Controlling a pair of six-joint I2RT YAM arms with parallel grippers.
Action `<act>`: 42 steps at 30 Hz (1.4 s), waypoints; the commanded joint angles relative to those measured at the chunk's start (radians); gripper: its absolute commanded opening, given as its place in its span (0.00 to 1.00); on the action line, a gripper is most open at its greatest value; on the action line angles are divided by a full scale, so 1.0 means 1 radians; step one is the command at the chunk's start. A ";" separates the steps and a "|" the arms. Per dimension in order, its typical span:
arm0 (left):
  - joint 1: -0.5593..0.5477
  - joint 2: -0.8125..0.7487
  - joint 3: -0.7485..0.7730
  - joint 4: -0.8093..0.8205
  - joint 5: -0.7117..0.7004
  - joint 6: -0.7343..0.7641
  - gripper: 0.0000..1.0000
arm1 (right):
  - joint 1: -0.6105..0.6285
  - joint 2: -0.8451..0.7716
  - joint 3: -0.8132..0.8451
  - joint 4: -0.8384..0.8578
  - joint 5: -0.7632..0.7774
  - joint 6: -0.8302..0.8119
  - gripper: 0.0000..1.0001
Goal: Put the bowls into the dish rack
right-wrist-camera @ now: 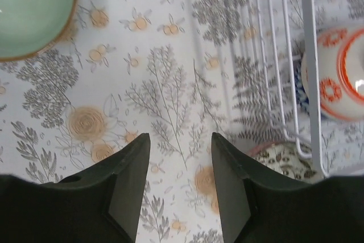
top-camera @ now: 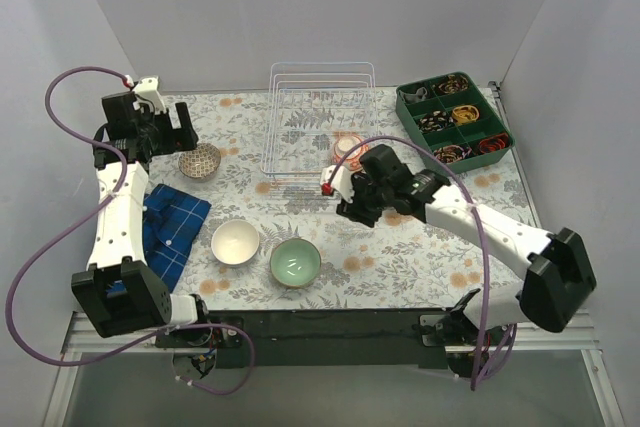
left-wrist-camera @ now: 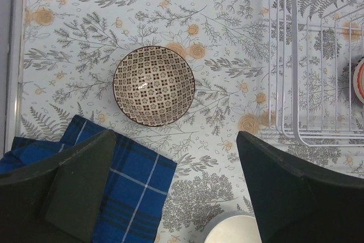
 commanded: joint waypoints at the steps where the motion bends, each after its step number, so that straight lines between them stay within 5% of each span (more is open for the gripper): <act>1: 0.000 0.034 0.021 0.034 0.063 -0.026 0.88 | -0.055 -0.109 -0.104 0.075 0.136 0.070 0.55; 11: -0.002 0.062 0.030 0.045 0.132 -0.032 0.88 | -0.222 0.006 -0.124 0.156 0.196 0.043 0.52; 22: -0.006 0.068 0.026 0.039 0.117 -0.045 0.88 | -0.262 0.130 -0.078 0.167 0.143 -0.005 0.49; 25: -0.008 0.068 0.024 0.039 0.115 -0.049 0.88 | -0.264 0.140 -0.086 0.174 0.142 0.003 0.44; 31: -0.009 0.082 0.042 0.039 0.120 -0.054 0.88 | -0.267 0.117 -0.095 0.165 0.159 0.017 0.07; 42: -0.029 0.088 0.093 0.027 0.227 -0.049 0.88 | -0.267 -0.031 0.090 -0.263 0.115 0.119 0.01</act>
